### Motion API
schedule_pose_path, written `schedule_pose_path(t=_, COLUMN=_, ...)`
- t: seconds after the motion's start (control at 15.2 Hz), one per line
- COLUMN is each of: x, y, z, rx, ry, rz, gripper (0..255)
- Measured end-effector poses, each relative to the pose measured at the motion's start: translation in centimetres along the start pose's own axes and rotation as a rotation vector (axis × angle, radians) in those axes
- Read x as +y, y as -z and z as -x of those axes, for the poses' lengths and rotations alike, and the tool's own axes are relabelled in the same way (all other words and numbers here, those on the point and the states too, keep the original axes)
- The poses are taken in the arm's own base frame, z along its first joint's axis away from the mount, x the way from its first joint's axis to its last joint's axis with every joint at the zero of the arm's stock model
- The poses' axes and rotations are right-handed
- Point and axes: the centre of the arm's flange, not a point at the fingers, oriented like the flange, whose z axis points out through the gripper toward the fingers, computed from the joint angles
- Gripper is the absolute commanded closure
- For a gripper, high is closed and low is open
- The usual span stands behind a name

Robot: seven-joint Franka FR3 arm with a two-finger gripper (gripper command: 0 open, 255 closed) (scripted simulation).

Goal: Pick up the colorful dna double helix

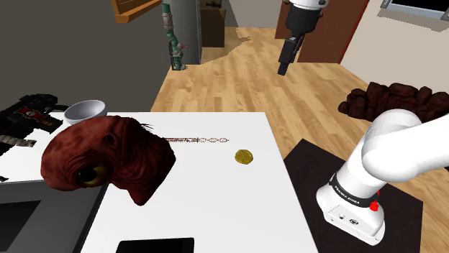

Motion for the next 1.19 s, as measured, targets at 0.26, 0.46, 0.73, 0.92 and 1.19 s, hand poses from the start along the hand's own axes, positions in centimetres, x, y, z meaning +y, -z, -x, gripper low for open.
schedule_pose_path(t=0.26, x=-0.7, y=-1.8, z=-2.1, rx=-0.011, ry=0.035, rz=-0.013, gripper=0)
schedule_pose_path(t=0.46, x=-1.7, y=-4.2, z=-4.9, rx=-0.026, ry=0.083, rz=-0.032, gripper=0)
schedule_pose_path(t=0.73, x=-3.4, y=-7.6, z=-8.7, rx=-0.045, ry=0.148, rz=-0.058, gripper=0)
schedule_pose_path(t=0.92, x=-5.3, y=-10.2, z=-11.1, rx=-0.061, ry=0.198, rz=-0.077, gripper=0)
schedule_pose_path(t=1.19, x=-7.7, y=-13.8, z=-14.6, rx=-0.081, ry=0.264, rz=-0.103, gripper=0)
